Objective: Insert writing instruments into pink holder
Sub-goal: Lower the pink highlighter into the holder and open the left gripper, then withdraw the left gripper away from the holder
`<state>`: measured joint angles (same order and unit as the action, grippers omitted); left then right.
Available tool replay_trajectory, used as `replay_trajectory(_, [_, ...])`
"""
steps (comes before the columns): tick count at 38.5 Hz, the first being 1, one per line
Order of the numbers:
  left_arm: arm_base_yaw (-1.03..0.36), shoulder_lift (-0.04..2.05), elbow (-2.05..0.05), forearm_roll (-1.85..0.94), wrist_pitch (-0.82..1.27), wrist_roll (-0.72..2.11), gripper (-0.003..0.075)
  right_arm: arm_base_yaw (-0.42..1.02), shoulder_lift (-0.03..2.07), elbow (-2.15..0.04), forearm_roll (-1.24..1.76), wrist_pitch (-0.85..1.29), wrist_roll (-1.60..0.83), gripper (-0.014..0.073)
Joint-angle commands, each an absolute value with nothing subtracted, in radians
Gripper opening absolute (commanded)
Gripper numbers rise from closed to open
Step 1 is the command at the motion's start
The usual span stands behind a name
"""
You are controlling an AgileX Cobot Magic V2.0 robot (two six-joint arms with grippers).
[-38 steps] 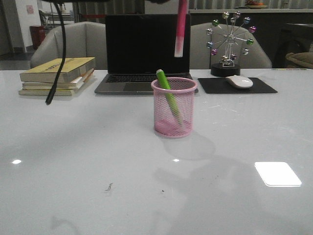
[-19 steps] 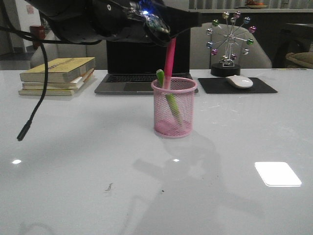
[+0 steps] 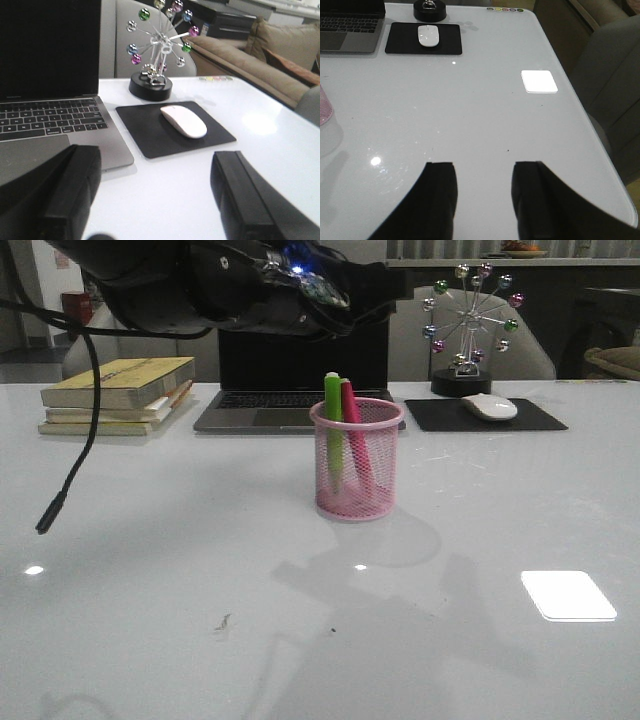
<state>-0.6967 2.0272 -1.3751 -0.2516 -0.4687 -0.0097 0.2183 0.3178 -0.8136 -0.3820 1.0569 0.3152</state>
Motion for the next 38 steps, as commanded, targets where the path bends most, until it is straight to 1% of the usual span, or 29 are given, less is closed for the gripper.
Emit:
replay_trajectory(1, [-0.703,1.931,-1.401,-0.16,-0.491,-0.021,0.0479,0.213,0.328,-0.834,-0.423,0.987,0.316,0.0393])
replay_trajectory(5, [-0.697,1.883,-1.401,-0.103,-0.436,-0.019,0.0454,0.213,0.328,-0.834,-0.423,0.987,0.316,0.0393])
replay_trajectory(10, [-0.676,1.792,-1.401,-0.093,-0.417,-0.011,0.0445,0.213,0.328,-0.834,-0.424,0.978,0.316,0.0393])
replay_trajectory(18, [-0.567,1.586,-1.401,-0.052,-0.291,-0.011,0.0445,0.213,0.328,-0.834,-0.424,0.968,0.316,0.0393])
replay_trajectory(23, [-0.468,1.439,-1.401,-0.045,-0.22,-0.011,0.0445,0.213,0.328,-0.834,-0.424,0.96,0.316,0.0393])
replay_trajectory(26, [-0.41,1.357,-1.401,0.017,-0.154,-0.011,0.0442,0.213,0.328,-0.834,-0.424,0.956,0.316,0.0393])
replay_trajectory(32, [-0.316,1.189,-1.389,0.061,0.096,-0.011,0.0379,0.213,0.328,-0.834,-0.424,0.949,0.315,0.0393])
replay_trajectory(35, [-0.282,1.133,-1.36,0.061,0.159,-0.011,0.0372,0.213,0.328,-0.834,-0.424,0.949,0.315,0.0393])
replay_trajectory(38, [-0.25,1.054,-1.283,0.061,0.189,-0.011,0.0372,0.213,0.328,-0.834,-0.424,0.949,0.315,0.0393])
